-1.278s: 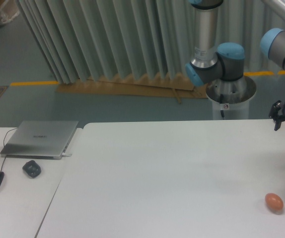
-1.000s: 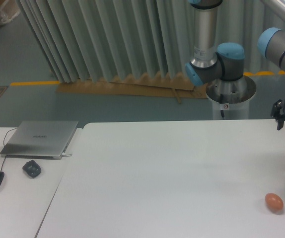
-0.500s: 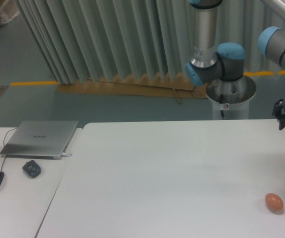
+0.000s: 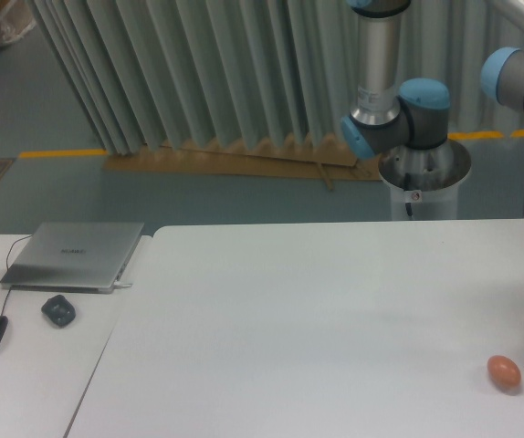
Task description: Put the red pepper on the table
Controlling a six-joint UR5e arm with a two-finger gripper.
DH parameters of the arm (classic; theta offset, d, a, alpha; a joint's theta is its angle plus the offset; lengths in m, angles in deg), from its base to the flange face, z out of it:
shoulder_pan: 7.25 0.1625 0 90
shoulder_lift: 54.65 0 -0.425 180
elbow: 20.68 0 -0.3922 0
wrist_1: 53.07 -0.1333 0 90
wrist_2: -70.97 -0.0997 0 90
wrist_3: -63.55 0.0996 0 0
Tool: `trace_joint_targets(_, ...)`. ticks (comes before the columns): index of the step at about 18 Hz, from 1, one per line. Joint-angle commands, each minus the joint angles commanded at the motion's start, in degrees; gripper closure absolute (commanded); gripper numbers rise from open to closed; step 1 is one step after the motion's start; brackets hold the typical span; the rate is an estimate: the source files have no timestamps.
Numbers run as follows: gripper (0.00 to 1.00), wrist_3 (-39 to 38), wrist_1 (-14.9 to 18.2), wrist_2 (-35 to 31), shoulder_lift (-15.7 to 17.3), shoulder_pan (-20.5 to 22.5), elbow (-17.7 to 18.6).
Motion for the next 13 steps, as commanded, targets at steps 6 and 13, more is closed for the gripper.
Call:
trace_joint_targets(6, 0.0, -0.09, -1.49, 0.0, -4.22, 2.91, -2.55)
trace_joint_targets(13, 0.0, -0.35, -2.03, 0.09, -4.93, 5.1, -3.52)
